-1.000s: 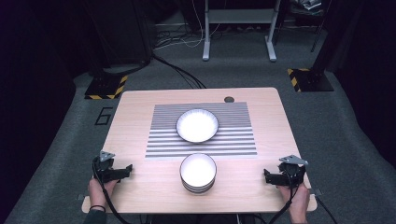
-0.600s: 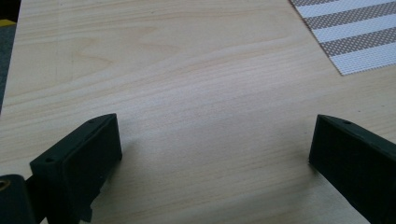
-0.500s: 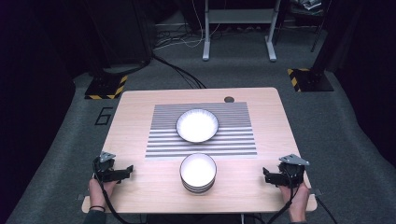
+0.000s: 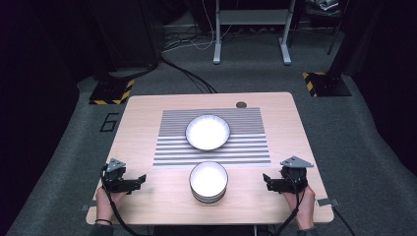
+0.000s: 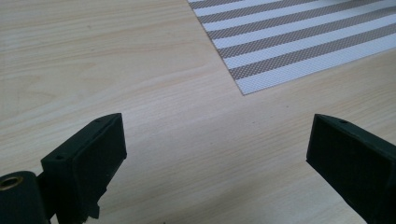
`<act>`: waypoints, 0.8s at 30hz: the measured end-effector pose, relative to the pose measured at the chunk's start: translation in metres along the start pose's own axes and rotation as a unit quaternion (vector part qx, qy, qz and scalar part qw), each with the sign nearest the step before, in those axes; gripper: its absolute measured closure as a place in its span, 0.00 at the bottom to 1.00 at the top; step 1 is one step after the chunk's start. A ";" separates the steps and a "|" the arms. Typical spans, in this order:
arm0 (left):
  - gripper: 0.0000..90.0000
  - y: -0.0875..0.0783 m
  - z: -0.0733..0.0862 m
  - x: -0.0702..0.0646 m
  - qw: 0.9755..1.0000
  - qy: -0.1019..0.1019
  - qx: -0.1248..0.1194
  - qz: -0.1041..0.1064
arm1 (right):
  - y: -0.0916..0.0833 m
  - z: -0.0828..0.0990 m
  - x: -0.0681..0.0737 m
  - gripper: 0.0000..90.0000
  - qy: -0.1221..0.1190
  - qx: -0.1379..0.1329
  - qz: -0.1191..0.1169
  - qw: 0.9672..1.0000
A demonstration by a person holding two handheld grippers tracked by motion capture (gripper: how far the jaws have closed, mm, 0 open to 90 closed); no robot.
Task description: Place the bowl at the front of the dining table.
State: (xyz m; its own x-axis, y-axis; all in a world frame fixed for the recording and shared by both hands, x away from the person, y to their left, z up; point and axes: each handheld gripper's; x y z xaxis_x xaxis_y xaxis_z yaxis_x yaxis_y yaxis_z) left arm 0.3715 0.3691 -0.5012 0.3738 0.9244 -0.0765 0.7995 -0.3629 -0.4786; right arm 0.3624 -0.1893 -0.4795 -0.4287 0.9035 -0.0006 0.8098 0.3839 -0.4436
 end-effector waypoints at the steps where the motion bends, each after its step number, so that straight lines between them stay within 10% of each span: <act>1: 0.05 0.000 -0.001 -0.001 1.000 0.002 0.000 0.003 | 0.000 -0.002 0.002 0.04 -0.001 0.000 -0.002 1.000; 24: 0.07 -0.005 -0.020 -0.021 0.999 0.012 -0.012 0.040 | 0.005 -0.034 0.039 0.05 -0.043 0.003 -0.055 0.998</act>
Point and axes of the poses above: each handheld gripper's, and its own axes: y roughly forward along the jaws, z roughly out of its underside, x roughly to its left, and after that the axes turned 13 degrees about -x, right-handed
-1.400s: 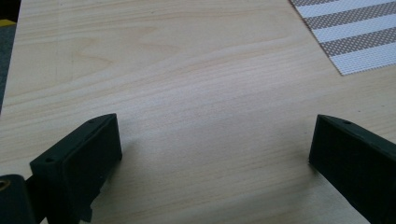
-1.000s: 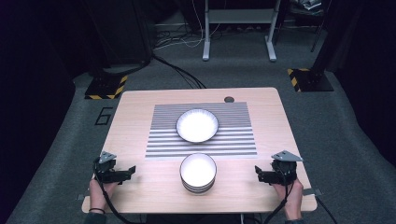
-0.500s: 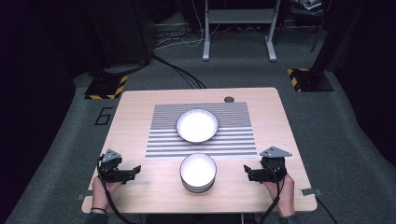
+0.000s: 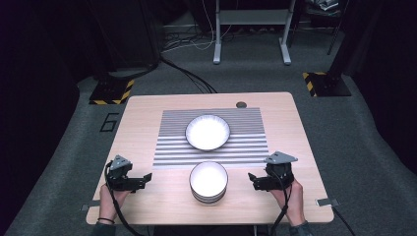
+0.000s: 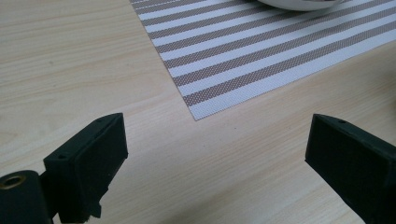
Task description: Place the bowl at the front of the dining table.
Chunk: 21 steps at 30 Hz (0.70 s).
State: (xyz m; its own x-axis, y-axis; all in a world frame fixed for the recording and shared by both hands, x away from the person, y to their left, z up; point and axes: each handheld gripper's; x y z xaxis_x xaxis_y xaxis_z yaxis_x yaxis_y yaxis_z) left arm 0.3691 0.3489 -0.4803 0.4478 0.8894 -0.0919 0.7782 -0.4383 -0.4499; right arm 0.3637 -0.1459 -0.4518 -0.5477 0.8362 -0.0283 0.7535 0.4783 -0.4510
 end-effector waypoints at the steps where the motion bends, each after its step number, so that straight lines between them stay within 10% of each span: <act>1: 0.07 0.000 -0.001 -0.001 1.000 0.000 0.000 0.001 | 0.000 -0.001 0.001 0.05 -0.004 0.001 -0.001 1.000; 21: 0.07 0.001 -0.022 -0.020 0.999 0.014 -0.009 0.028 | 0.003 -0.024 0.016 0.07 -0.011 -0.013 -0.030 0.999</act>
Point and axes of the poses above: each handheld gripper's, and its own axes: y roughly forward along the jaws, z roughly out of its underside, x roughly to its left, and after that the axes turned 13 degrees about -x, right-handed
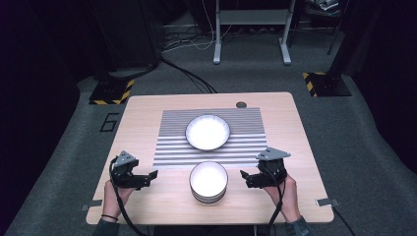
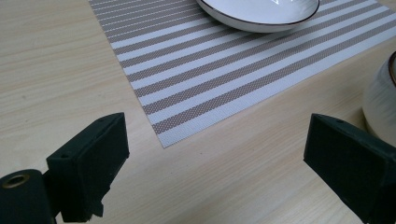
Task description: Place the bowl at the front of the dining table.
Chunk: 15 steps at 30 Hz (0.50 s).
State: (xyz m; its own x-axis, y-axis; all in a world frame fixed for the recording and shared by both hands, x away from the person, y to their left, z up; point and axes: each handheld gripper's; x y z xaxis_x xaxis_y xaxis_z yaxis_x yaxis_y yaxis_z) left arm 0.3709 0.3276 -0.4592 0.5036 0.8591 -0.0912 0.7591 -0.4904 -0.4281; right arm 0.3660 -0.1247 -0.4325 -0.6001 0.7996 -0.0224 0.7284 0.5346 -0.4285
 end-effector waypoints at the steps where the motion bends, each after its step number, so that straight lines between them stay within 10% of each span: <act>1: 0.07 0.000 0.000 0.000 1.000 0.000 0.000 0.000 | 0.000 0.000 0.000 0.07 0.000 0.000 0.000 1.000; 15: 0.08 0.005 -0.016 -0.015 1.000 0.015 -0.005 0.021 | 0.004 -0.013 0.007 0.08 -0.010 0.000 -0.013 1.000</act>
Point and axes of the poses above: each handheld gripper's, and its own axes: y roughly forward along the jaws, z roughly out of its underside, x roughly to its left, and after that the axes turned 13 degrees about -x, right-handed
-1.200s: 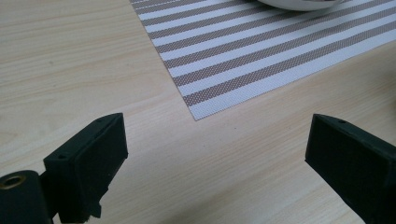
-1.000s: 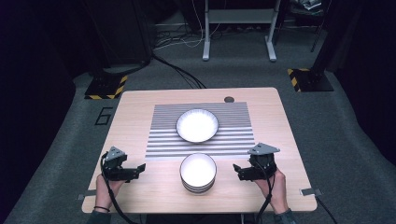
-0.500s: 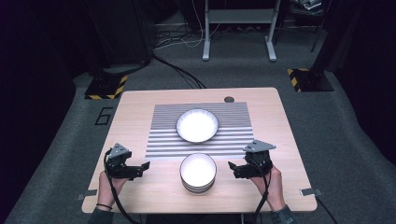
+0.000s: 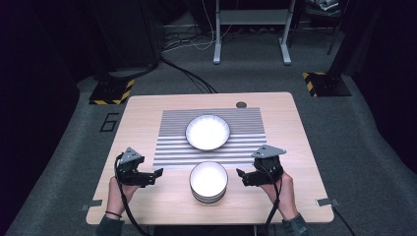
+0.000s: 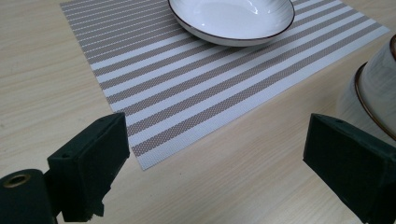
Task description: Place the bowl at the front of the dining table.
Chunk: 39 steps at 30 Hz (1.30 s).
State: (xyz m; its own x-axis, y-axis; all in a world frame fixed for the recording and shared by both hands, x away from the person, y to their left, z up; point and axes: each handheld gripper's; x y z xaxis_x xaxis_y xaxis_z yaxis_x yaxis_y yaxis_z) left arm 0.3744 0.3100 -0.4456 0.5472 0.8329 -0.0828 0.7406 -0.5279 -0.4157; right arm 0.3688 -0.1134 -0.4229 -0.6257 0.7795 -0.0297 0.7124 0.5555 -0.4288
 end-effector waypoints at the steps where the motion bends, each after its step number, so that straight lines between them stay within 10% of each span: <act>1: 0.08 0.001 -0.001 -0.001 1.000 0.001 -0.001 0.002 | 0.000 -0.001 0.000 0.08 -0.002 -0.001 -0.001 1.000; 39: 0.09 0.018 -0.036 -0.037 0.998 0.038 -0.002 0.059 | 0.009 -0.025 0.016 0.10 -0.024 0.001 -0.033 0.999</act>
State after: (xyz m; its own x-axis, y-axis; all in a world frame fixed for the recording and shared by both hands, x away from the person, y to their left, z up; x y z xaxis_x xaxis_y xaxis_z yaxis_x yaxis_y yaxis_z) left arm 0.3811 0.2639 -0.4175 0.6590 0.7496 -0.0621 0.6704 -0.6227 -0.4036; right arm 0.3734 -0.0887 -0.4049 -0.6853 0.7269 -0.0447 0.6691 0.6042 -0.4328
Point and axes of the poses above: each handheld gripper's, and its own axes: y roughly forward along the jaws, z roughly out of its underside, x roughly to its left, and after that the axes turned 13 degrees about -x, right-handed
